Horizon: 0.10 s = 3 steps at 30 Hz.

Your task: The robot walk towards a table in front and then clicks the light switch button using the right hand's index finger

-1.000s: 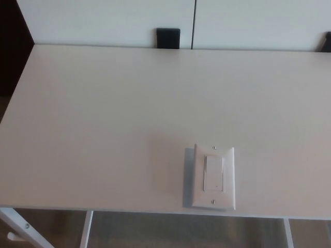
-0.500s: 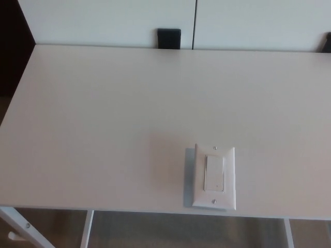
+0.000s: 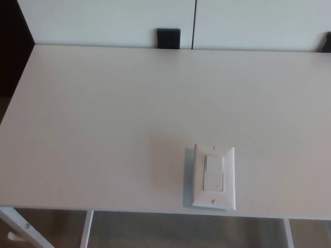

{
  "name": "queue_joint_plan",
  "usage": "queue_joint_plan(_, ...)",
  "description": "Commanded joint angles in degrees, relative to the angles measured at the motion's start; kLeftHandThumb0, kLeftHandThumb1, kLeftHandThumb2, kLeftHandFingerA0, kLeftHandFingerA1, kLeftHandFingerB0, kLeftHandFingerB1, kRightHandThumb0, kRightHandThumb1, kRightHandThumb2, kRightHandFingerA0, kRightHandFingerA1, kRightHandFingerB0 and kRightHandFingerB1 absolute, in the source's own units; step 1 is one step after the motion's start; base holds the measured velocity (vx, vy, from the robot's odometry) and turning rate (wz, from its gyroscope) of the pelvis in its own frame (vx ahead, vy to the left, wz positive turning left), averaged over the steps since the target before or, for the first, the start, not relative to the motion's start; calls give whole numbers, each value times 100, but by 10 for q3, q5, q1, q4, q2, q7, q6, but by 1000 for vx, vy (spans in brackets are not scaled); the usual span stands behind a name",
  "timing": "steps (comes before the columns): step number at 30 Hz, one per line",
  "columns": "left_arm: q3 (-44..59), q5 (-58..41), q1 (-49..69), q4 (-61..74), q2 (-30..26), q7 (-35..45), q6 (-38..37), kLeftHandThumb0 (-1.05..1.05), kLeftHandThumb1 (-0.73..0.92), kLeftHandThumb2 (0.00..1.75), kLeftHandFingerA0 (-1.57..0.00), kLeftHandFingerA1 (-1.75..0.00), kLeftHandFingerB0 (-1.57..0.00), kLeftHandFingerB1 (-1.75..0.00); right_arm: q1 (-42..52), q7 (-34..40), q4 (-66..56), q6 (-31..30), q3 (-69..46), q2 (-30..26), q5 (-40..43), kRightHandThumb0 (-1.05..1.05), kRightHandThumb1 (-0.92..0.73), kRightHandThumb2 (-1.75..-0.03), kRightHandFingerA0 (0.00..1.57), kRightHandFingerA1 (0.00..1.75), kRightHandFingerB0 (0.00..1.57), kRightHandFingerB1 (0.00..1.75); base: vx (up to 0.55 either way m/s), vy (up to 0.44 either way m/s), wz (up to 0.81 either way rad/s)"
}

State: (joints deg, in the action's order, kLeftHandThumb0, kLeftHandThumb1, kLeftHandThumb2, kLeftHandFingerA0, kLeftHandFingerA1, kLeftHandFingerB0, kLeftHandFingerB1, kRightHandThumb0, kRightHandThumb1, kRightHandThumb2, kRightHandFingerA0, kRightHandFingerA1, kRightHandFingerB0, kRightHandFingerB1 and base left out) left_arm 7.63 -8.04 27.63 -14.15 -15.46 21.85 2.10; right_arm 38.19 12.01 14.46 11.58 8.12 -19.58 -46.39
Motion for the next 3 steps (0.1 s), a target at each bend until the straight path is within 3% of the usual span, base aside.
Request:
queue_joint_plan(1, 4, 9, -1, -5, -8, -4, -12, -34, 70, 60, -57, -48, -36, -41, -10, -45, 20, 65, -15, -4, 128, -73, -46, -85, 2, 41, 10, 38, 0, 0, 0)
queue_joint_plan(3, 4, 8, -3, -6, -9, -3, -12, -35, 70, 60, -56, -48, -35, -41, -14, -44, 26, 67, -15, -5, 129, -73, -46, -86, 2, 41, 9, 38, 0, 0, 0)
